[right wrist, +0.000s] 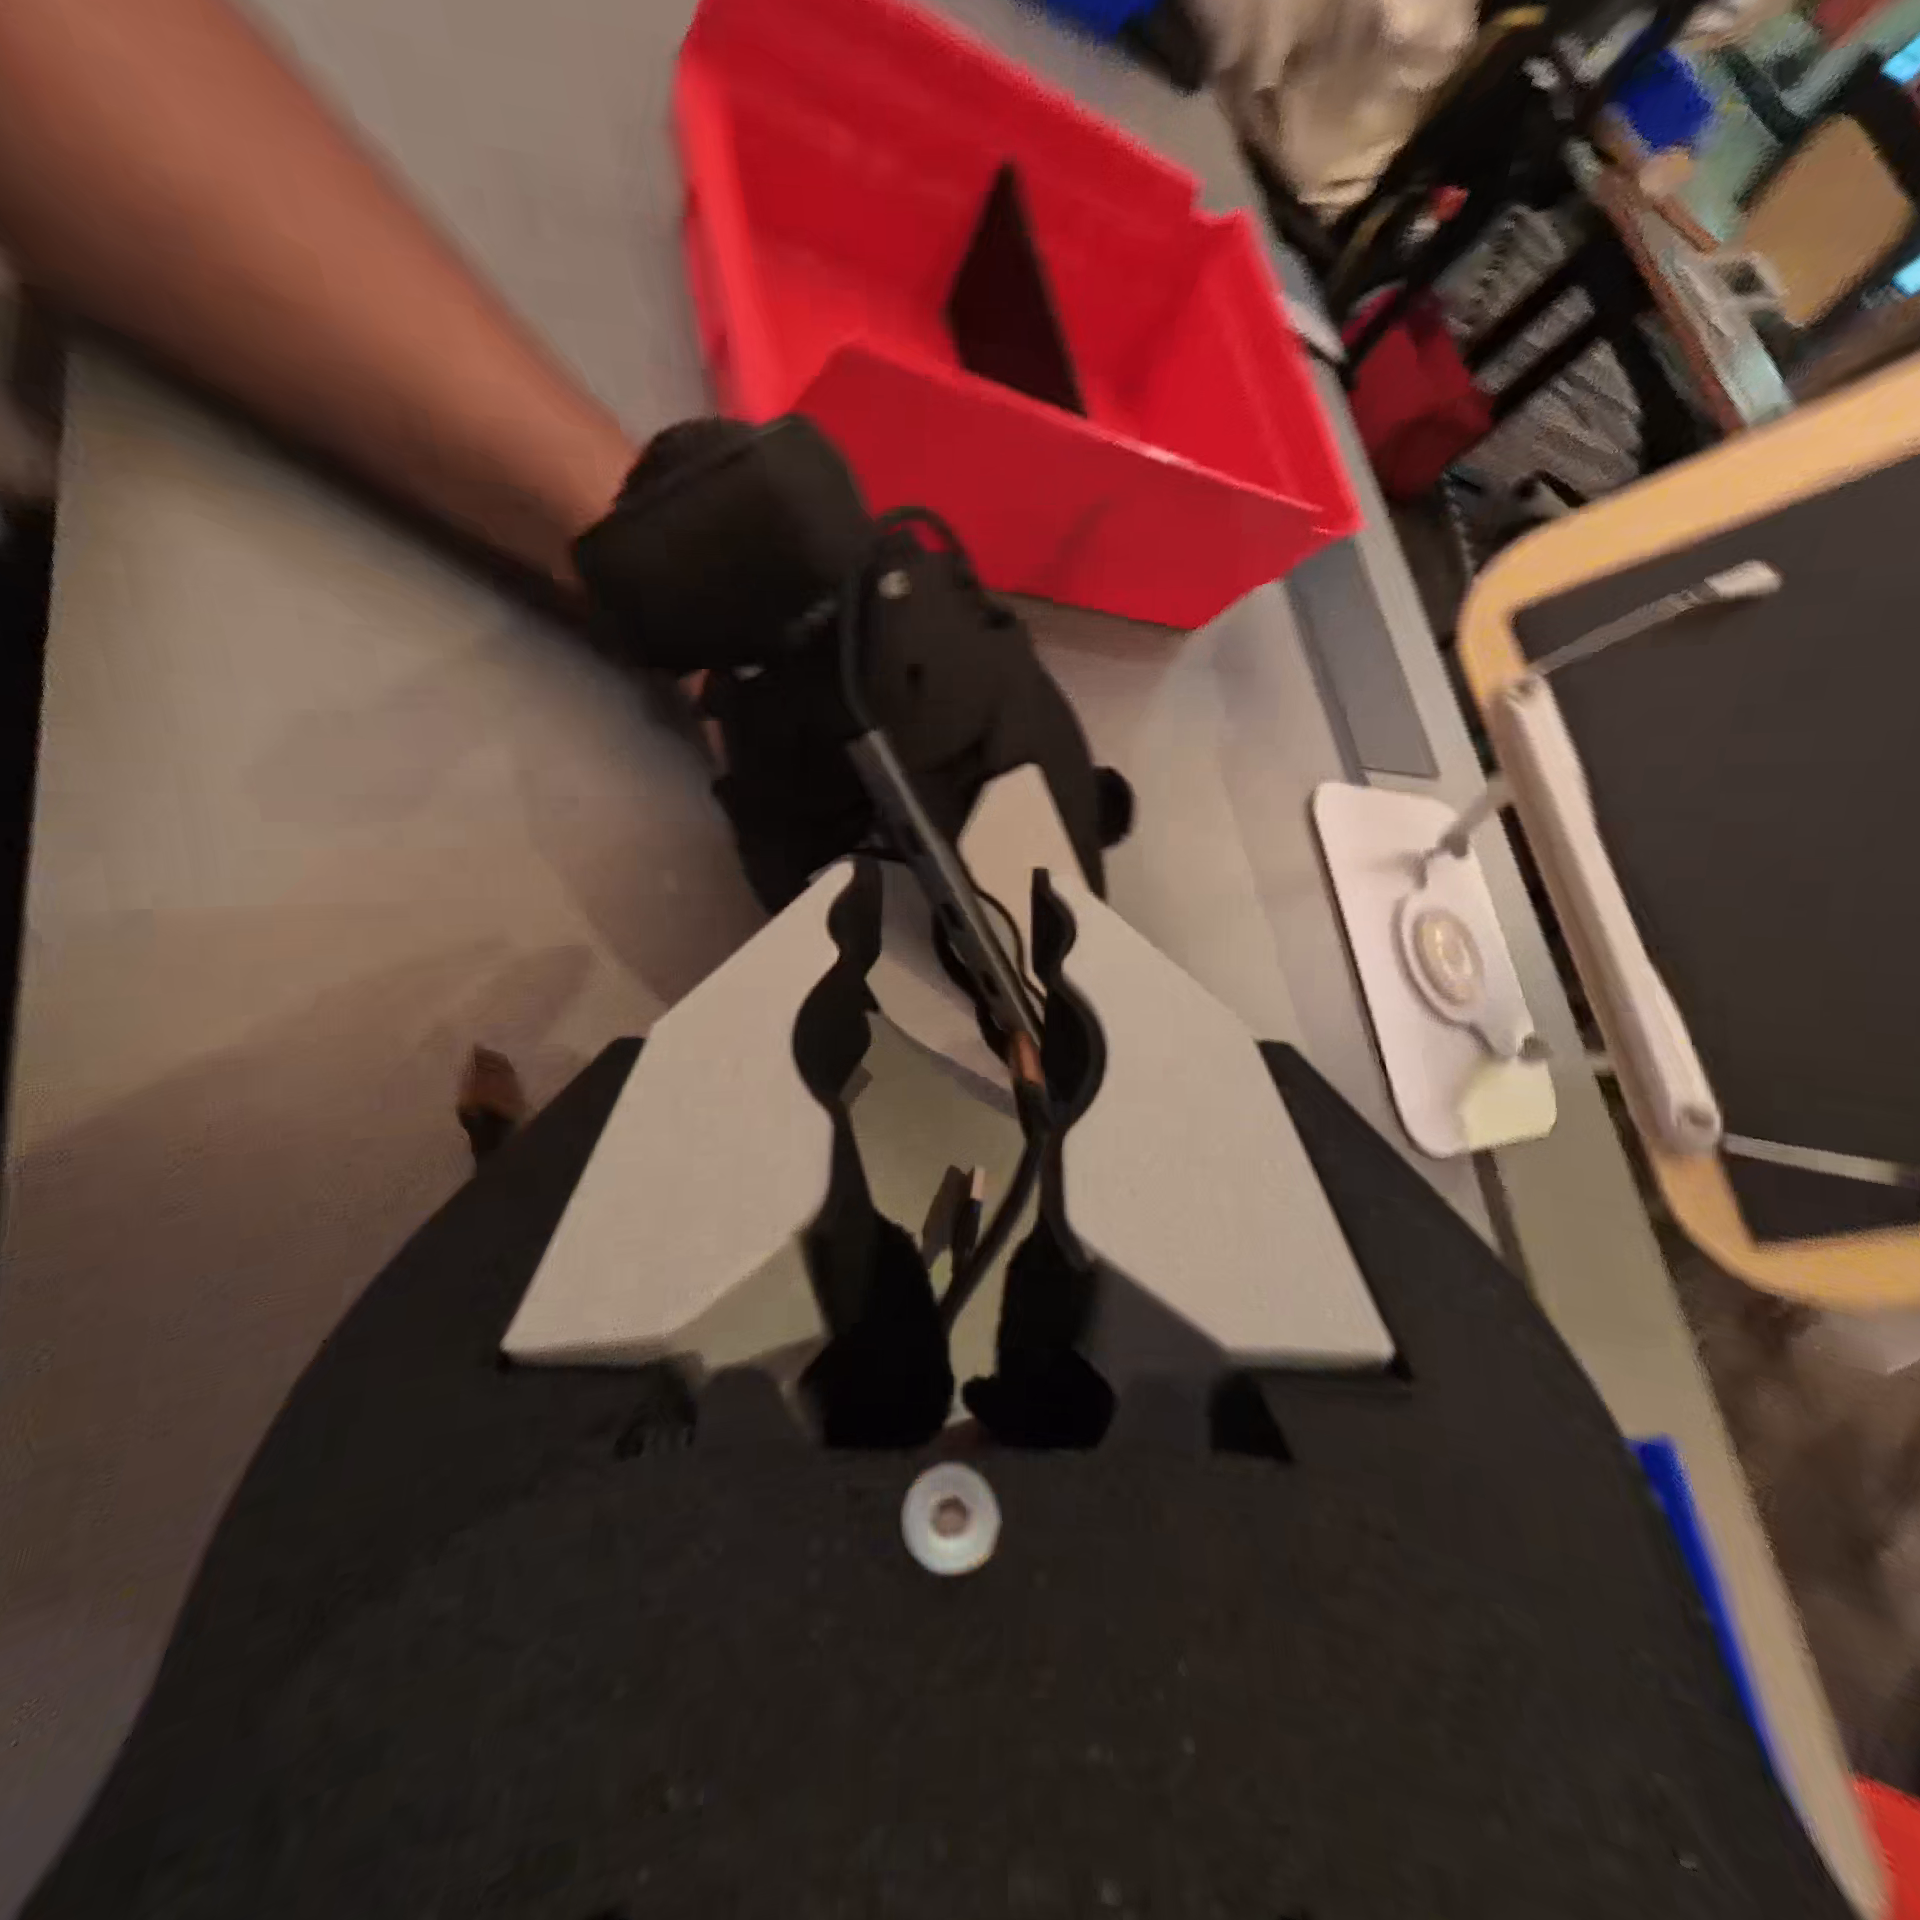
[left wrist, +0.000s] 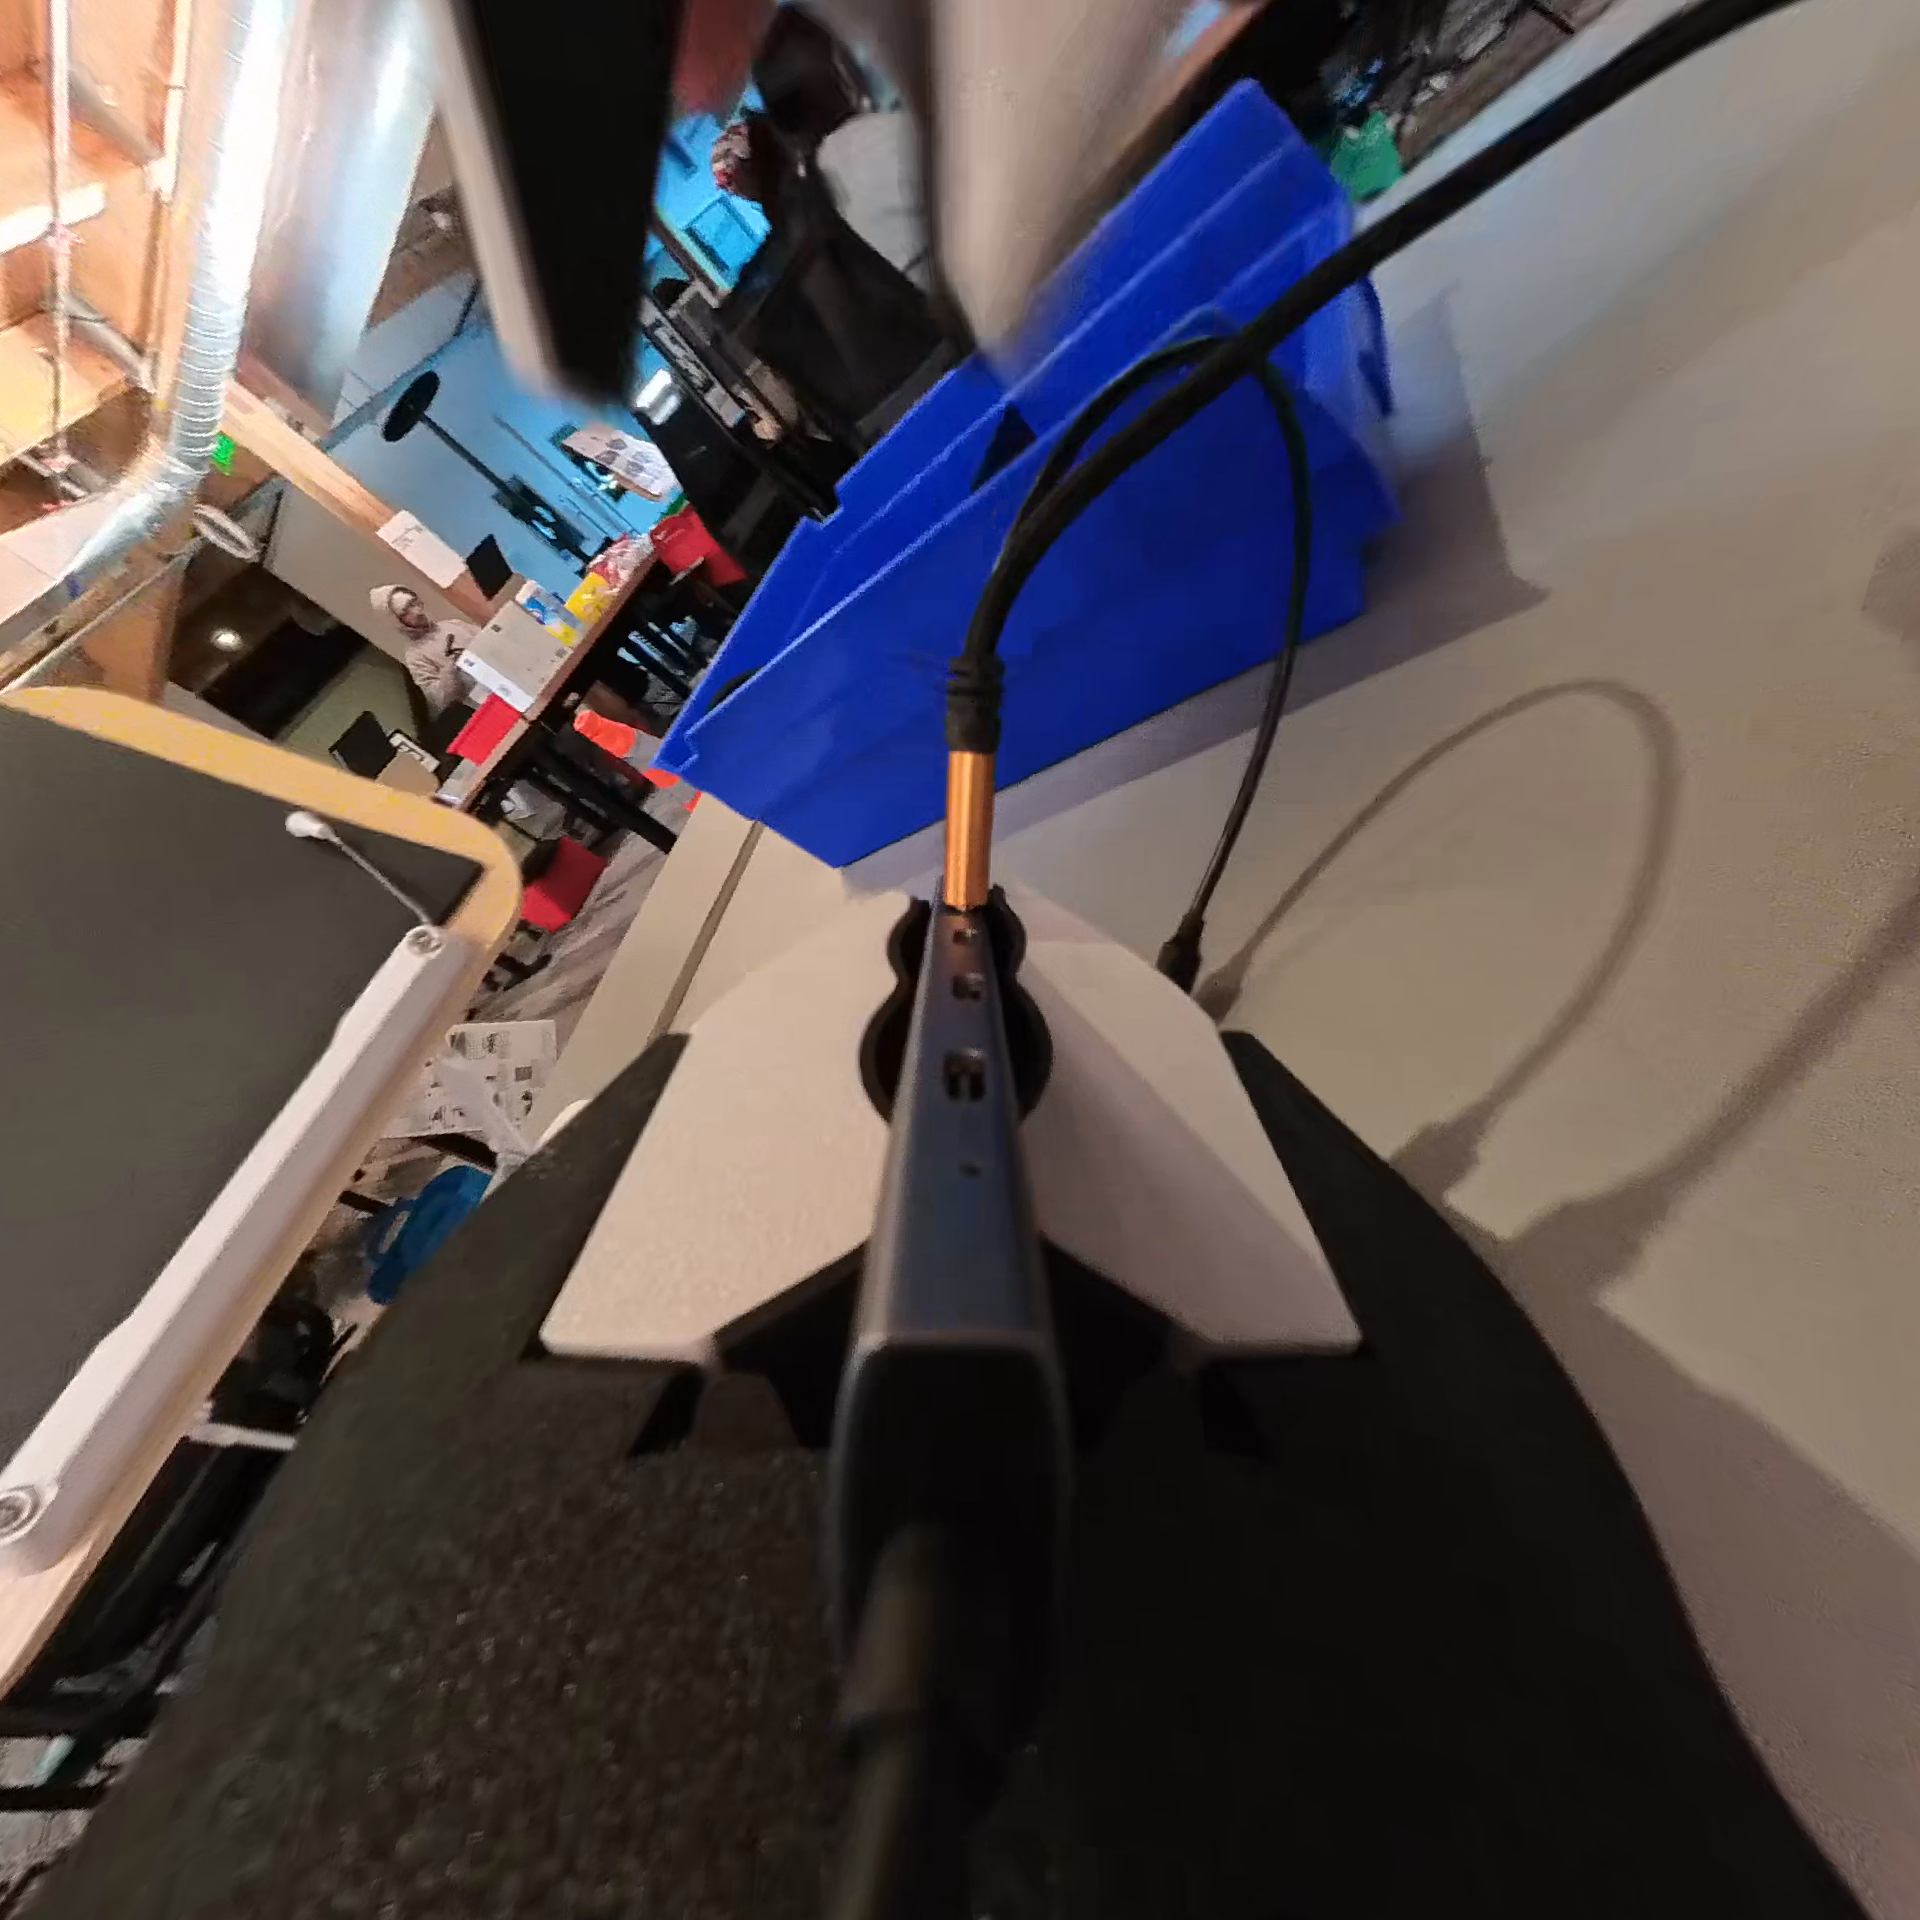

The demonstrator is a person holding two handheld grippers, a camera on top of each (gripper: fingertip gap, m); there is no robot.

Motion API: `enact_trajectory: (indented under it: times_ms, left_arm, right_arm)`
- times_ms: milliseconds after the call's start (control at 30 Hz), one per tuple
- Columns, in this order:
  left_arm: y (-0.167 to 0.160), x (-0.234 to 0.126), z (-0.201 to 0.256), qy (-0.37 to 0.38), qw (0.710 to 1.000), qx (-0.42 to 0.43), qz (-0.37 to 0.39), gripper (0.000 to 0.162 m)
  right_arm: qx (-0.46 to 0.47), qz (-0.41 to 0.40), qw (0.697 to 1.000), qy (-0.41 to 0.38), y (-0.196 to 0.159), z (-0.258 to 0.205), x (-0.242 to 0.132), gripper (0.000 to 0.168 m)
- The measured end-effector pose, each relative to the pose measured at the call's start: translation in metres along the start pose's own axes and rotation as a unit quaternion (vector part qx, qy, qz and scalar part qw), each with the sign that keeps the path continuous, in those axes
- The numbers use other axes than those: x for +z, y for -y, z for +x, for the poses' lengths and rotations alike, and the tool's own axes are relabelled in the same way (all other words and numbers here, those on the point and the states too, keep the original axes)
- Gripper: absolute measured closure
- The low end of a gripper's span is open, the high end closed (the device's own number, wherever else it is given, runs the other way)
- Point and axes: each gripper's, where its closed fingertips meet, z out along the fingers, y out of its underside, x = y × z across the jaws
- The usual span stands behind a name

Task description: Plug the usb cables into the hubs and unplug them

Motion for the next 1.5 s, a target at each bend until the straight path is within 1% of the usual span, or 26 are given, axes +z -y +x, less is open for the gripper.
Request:
enact_trajectory:
  times_ms: [100,167,233,300,333,367,400,467,533,567,633,700,767,867,967,1033,1100,1167,1267,1333,1433,1500]
  left_arm:
    - [0.002,0.001,0.006,-0.010,1.000,0.009,-0.005,0.152]
    - [0.003,0.001,0.008,-0.012,1.000,0.022,-0.009,0.151]
    - [0.005,0.000,0.008,-0.008,1.000,0.029,-0.008,0.149]
    - [0.010,-0.001,0.006,-0.004,1.000,0.014,0.012,0.151]
    - [0.014,-0.003,0.002,0.005,1.000,0.004,0.028,0.147]
    - [0.016,-0.004,-0.001,0.015,0.999,-0.008,0.038,0.134]
    - [0.016,-0.005,-0.005,0.020,0.999,-0.023,0.040,0.123]
    - [0.015,-0.004,-0.009,0.018,0.997,-0.065,0.040,0.108]
    - [0.013,-0.004,-0.013,0.016,0.993,-0.107,0.043,0.101]
    - [0.013,-0.004,-0.013,0.012,0.991,-0.125,0.046,0.100]
    - [0.013,-0.004,-0.012,0.004,0.986,-0.157,0.054,0.100]
    - [0.012,-0.003,-0.011,-0.006,0.979,-0.192,0.061,0.102]
    - [0.009,-0.003,-0.011,-0.012,0.972,-0.226,0.057,0.107]
    - [0.005,-0.009,-0.010,-0.019,0.961,-0.273,0.038,0.111]
    - [0.004,-0.027,-0.004,-0.032,0.952,-0.304,0.022,0.116]
    - [0.004,-0.042,-0.001,-0.027,0.951,-0.309,0.005,0.116]
    - [0.004,-0.056,0.005,-0.019,0.950,-0.312,-0.014,0.116]
    - [0.006,-0.072,0.014,-0.011,0.944,-0.328,-0.029,0.116]
    - [0.013,-0.099,0.034,-0.006,0.926,-0.376,-0.041,0.117]
    - [0.019,-0.116,0.046,0.010,0.915,-0.401,-0.048,0.117]
    - [0.026,-0.135,0.060,0.035,0.901,-0.428,-0.057,0.117]
    - [0.029,-0.145,0.065,0.055,0.898,-0.431,-0.063,0.117]
  right_arm:
    - [-0.088,-0.035,0.995,0.013,-0.008,-0.012,0.027,0.141]
    - [-0.123,-0.044,0.991,0.021,-0.012,-0.015,0.038,0.147]
    - [-0.149,-0.042,0.988,0.017,-0.013,-0.014,0.044,0.159]
    - [-0.153,-0.028,0.988,0.010,-0.010,-0.010,0.043,0.160]
    - [-0.153,-0.026,0.988,0.002,-0.010,-0.004,0.040,0.161]
    - [-0.148,-0.028,0.989,-0.007,-0.014,0.005,0.037,0.161]
    - [-0.129,-0.023,0.991,-0.012,-0.017,0.015,0.033,0.161]
    - [-0.068,0.008,0.997,-0.024,-0.019,0.041,0.020,0.160]
    - [0.011,0.048,0.998,-0.043,-0.018,0.074,0.002,0.161]
    - [0.052,0.073,0.995,-0.053,-0.017,0.090,-0.008,0.161]
    - [0.130,0.132,0.980,-0.071,-0.012,0.124,-0.033,0.161]
    - [0.181,0.168,0.963,-0.107,-0.015,0.160,-0.062,0.160]
    - [0.214,0.200,0.945,-0.144,-0.017,0.195,-0.098,0.160]
    - [0.241,0.269,0.911,-0.199,-0.013,0.247,-0.163,0.160]
    - [0.232,0.313,0.883,-0.262,-0.007,0.297,-0.218,0.160]
    - [0.219,0.318,0.874,-0.294,-0.004,0.325,-0.239,0.160]
    - [0.209,0.307,0.877,-0.306,-0.008,0.346,-0.244,0.160]
    - [0.205,0.277,0.880,-0.327,-0.027,0.360,-0.239,0.160]
    - [0.241,0.263,0.867,-0.347,-0.068,0.366,-0.223,0.160]
    - [0.247,0.227,0.871,-0.360,-0.100,0.357,-0.205,0.160]
    - [0.265,0.164,0.887,-0.341,-0.142,0.330,-0.177,0.161]
    - [0.272,0.098,0.896,-0.338,-0.176,0.314,-0.164,0.161]
